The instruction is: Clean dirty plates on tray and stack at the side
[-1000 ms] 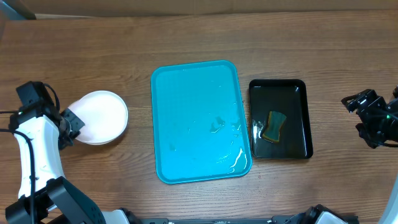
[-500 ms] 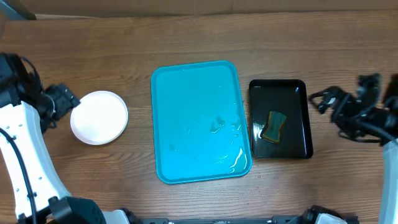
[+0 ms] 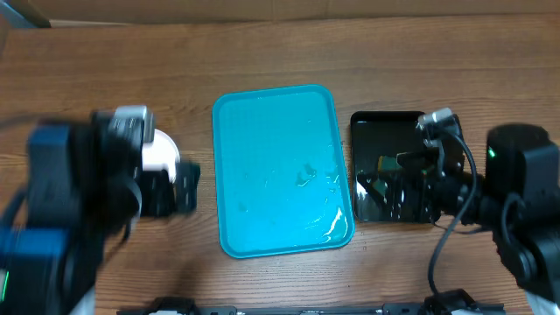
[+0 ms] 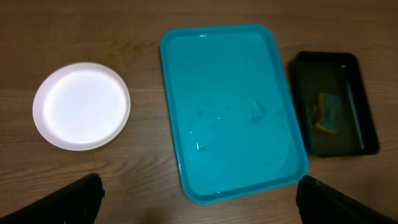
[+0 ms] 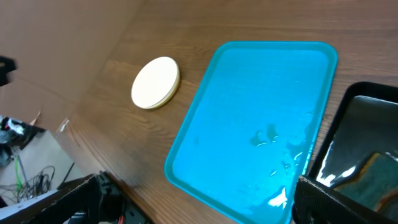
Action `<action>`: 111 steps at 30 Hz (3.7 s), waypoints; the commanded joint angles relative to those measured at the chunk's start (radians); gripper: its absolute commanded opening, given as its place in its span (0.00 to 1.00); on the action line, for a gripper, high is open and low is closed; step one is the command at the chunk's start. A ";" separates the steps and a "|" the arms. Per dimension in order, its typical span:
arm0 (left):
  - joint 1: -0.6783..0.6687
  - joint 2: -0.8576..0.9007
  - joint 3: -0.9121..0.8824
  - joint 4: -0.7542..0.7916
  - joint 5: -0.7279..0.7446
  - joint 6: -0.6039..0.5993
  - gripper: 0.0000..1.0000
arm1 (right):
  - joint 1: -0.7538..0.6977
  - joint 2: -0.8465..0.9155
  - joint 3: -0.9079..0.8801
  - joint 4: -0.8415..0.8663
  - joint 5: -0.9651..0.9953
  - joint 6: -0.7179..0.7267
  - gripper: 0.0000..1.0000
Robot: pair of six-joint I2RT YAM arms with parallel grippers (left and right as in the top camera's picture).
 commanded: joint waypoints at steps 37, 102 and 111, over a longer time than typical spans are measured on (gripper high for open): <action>-0.040 -0.144 0.012 -0.017 -0.032 -0.164 1.00 | -0.227 -0.570 -0.614 0.561 0.285 -0.023 1.00; 0.040 -0.272 -0.236 0.293 -0.053 -0.166 1.00 | -0.236 -0.938 -1.307 1.064 0.374 -0.016 1.00; 0.041 -0.615 -0.927 0.979 -0.056 -0.204 1.00 | -0.236 -0.938 -1.307 1.064 0.375 -0.016 1.00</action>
